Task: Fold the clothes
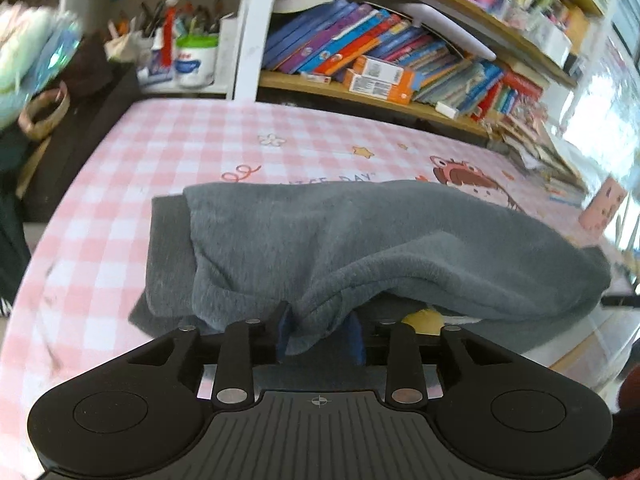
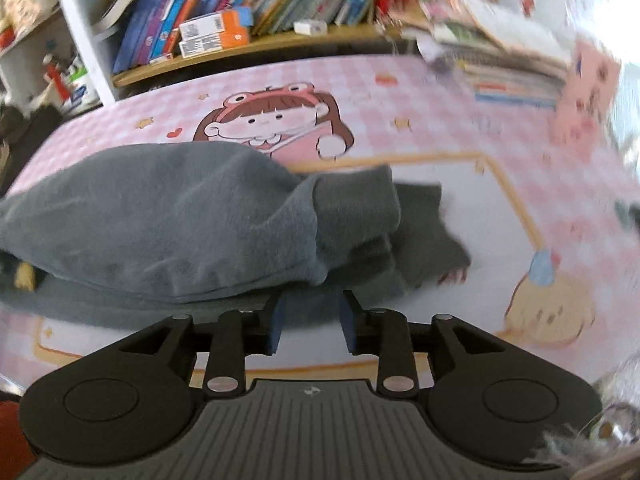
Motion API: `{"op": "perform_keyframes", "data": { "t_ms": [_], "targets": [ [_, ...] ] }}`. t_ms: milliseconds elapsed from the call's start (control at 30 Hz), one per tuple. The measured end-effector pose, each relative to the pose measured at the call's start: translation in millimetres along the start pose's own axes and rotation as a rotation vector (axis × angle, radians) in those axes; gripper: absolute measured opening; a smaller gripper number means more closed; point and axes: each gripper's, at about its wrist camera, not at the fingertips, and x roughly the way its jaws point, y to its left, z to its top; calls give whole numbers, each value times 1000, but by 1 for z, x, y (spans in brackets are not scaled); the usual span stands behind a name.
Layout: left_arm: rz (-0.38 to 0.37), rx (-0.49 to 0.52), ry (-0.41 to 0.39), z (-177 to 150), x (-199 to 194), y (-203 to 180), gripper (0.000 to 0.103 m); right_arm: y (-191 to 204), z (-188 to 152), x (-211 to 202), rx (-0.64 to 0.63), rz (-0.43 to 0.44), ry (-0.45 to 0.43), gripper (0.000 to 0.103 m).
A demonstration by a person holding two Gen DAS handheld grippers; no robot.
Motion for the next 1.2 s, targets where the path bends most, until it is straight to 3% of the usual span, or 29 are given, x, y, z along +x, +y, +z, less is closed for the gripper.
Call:
{"op": "perform_keyframes", "data": {
  "t_ms": [33, 200, 300, 467, 600, 933, 1200],
  "targets": [
    [-5, -20, 2, 0, -1, 2, 45, 0, 0, 0, 24, 2, 13, 37],
    [-24, -112, 9, -4, -6, 11, 50, -4, 7, -1, 179, 54, 58, 46],
    [-71, -264, 12, -8, -11, 24, 53, -11, 14, -4, 332, 111, 61, 51],
    [-128, -563, 9, -16, -11, 48, 62, -33, 18, 3, 700, 181, 77, 59],
    [-140, -633, -14, -20, -8, 52, 62, -46, 17, 12, 886, 149, 75, 59],
    [-174, -830, -34, -29, 9, 52, 63, -47, 19, 14, 957, 83, 59, 60],
    [-160, -885, -13, -34, 15, 55, 63, -41, 24, 8, 939, 48, 36, 60]
  ]
}}
